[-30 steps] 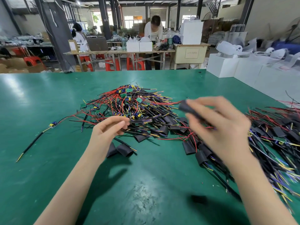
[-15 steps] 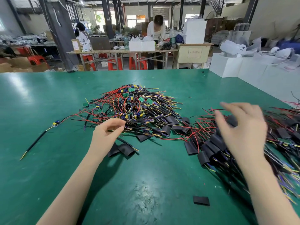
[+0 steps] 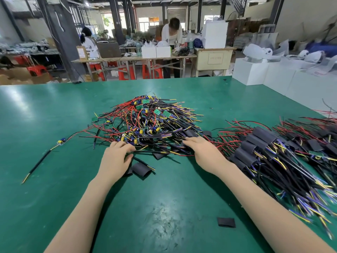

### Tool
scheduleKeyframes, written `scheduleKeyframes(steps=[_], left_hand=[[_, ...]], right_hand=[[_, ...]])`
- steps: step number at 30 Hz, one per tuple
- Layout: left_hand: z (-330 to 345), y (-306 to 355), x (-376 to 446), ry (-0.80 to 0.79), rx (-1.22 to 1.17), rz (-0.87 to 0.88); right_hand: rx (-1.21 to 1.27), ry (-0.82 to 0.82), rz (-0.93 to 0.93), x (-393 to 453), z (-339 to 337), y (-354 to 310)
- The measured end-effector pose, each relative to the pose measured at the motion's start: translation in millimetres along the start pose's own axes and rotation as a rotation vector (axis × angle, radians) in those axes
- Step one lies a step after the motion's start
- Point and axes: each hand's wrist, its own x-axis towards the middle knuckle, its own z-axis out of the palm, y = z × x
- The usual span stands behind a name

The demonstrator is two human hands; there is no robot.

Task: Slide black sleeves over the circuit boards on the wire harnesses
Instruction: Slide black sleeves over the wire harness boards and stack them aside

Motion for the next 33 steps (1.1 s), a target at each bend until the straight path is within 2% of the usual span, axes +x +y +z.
scheduleKeyframes(steps=[3, 9, 14, 18, 20, 23, 29, 33], left_hand=[[-1.8, -1.2, -1.1, 0.017, -0.010, 0.016], [-0.6, -6.2, -3.6, 0.021, 0.015, 0.070], [-7.1, 5.5, 0.3, 0.206, -0.059, -0.051], [-22.2, 17.3, -1.9, 0.370, -0.335, -0.020], [-29.1, 28.3, -6.5, 0.423, -0.475, 0.013], [-38.8, 40.6, -9.4, 0.459, -0.545, 0.097], [-40.7, 44.3, -9.8, 0.291, -0.615, 0.163], [-37.9, 43.4, -9.7, 0.244, -0.643, 0.154]], right_hand=[[-0.089, -0.120, -0.065, 14.5, -3.8, 0.4], [-0.194, -0.197, -0.061, 25.7, -13.8, -1.2], [-0.117, -0.305, -0.058, 28.9, -31.9, -1.0], [-0.106, -0.331, -0.040, 29.8, -40.3, -7.8], [-0.116, -0.295, -0.038, 29.1, -40.4, -9.1], [-0.121, -0.182, -0.008, 24.9, -39.0, -6.4], [0.086, 0.234, 0.146, -2.5, -37.4, 1.2], [0.270, 0.439, 0.136, -25.3, -37.1, -0.5]])
